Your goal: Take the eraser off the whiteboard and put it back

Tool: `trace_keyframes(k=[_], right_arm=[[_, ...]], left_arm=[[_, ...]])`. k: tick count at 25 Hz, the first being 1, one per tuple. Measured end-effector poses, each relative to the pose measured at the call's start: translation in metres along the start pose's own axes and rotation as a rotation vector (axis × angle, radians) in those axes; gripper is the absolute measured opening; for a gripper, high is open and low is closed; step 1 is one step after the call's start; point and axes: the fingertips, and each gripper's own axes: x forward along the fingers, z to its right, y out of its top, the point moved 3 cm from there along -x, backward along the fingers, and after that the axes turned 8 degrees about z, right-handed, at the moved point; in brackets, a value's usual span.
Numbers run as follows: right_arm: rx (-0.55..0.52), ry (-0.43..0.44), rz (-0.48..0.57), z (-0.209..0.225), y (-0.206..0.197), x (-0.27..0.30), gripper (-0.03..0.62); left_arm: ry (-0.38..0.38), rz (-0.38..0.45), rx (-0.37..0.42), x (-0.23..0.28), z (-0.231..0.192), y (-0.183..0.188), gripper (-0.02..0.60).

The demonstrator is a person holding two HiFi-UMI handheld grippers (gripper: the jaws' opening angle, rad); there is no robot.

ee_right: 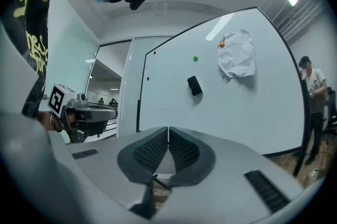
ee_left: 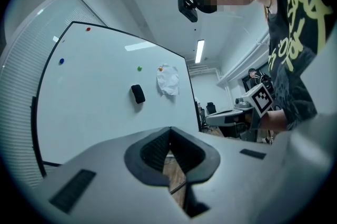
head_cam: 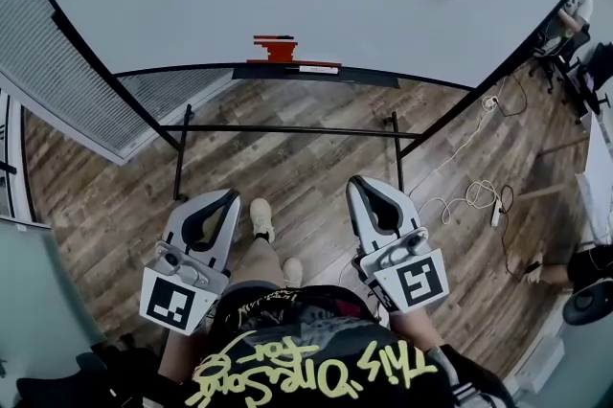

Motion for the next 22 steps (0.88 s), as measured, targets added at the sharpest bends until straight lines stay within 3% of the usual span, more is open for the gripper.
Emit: trace_keyframes(k=[22], right_arm=[[-0.06, -0.047, 0.026, 0.054, -0.001, 0.103, 0.011]], left_arm=[[-0.067, 0.036, -0.001, 0.091, -0.089, -0.007, 0.008]])
